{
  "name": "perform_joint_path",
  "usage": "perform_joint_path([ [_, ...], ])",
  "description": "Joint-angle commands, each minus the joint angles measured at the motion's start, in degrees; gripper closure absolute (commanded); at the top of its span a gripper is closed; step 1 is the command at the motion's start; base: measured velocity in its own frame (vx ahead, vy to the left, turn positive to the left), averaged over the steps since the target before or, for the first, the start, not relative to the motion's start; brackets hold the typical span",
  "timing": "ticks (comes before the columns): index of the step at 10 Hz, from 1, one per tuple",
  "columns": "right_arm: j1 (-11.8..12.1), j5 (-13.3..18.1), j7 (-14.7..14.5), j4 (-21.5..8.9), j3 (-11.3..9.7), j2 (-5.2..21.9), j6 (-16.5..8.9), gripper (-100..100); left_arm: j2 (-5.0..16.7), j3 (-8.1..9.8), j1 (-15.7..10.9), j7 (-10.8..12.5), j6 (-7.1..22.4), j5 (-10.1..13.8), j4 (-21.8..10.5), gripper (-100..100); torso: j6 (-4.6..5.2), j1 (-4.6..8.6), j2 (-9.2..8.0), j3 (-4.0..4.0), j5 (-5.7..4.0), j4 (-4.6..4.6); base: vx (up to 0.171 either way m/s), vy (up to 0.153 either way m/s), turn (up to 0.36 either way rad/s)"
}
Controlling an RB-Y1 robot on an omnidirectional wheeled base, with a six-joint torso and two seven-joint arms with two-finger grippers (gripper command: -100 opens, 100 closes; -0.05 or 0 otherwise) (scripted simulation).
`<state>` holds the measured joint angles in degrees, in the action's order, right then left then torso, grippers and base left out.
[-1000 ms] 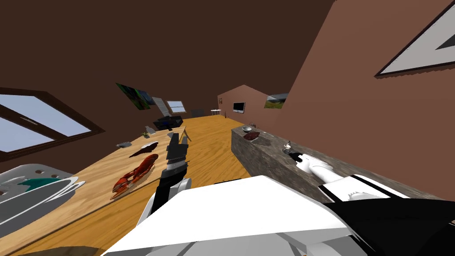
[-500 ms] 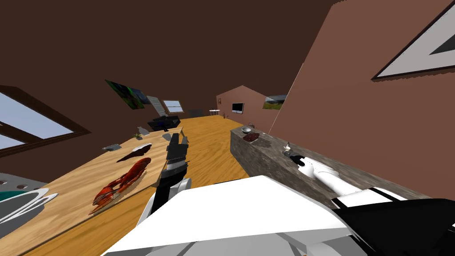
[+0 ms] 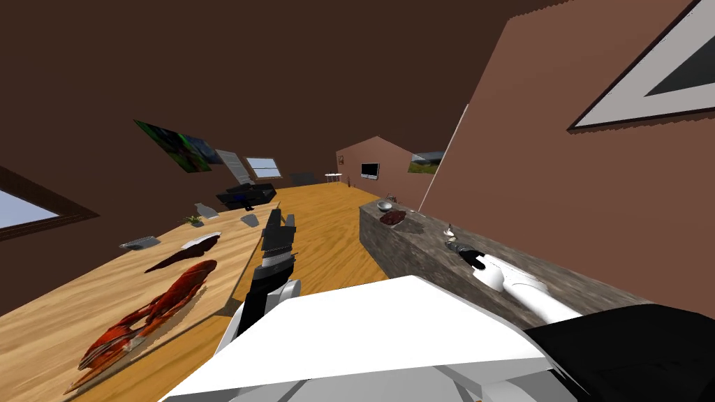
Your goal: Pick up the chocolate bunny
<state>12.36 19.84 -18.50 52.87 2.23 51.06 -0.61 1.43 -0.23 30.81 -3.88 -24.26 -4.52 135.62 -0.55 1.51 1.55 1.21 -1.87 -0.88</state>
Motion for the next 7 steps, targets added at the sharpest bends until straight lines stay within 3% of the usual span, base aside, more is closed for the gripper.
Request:
perform_joint_path([
  [1, 2.6, -0.3, 0.1, 2.9, -0.1, 0.3, -0.2, 100, 0.0, 0.0, 0.0, 0.0, 0.0, 0.0, 0.0, 0, 0.0, 0.0, 0.0, 0.0, 0.0, 0.0, 0.049, -0.011, 0.011],
  [2, 2.6, -0.3, 0.1, 4.2, -0.1, 0.3, -0.2, 100, 0.0, 0.0, 0.0, 0.0, 0.0, 0.0, 0.0, 0, -0.08, 0.05, -0.1, -0.04, -0.1, -0.01, -0.001, -0.009, 0.008],
  [3, 5.7, -0.2, -0.5, 6.6, 2.3, -0.5, -1.2, 100, 0.0, 0.0, 0.0, 0.0, 0.0, 0.0, 0.0, 0, -0.15, 0.03, -0.2, -0.1, -0.12, 0.02, 0.074, -0.011, -0.114],
  [5, 8.2, -0.2, -0.5, 9.4, 2.3, -0.5, -1.2, 100, 0.0, 0.0, 0.0, 0.0, 0.0, 0.0, 0.0, 0, -0.04, 0.08, 0.04, 0.04, -0.11, -0.04, 0.085, -0.01, -0.064],
  [6, 8.2, -0.2, -0.5, 10.9, 2.3, -0.5, -1.2, 100, 0.0, 0.0, 0.0, 0.0, 0.0, 0.0, 0.0, 0, -0.13, 0.07, -0.03, 0.0, -0.13, -0.02, 0.011, -0.008, 0.014],
  [7, 11.0, -0.2, -1.2, 12.7, 4.7, -1.3, -2.2, 100, 0.0, 0.0, 0.0, 0.0, 0.0, 0.0, 0.0, 0, -0.21, 0.05, -0.12, -0.05, -0.15, 0.01, 0.084, -0.023, -0.118],
])
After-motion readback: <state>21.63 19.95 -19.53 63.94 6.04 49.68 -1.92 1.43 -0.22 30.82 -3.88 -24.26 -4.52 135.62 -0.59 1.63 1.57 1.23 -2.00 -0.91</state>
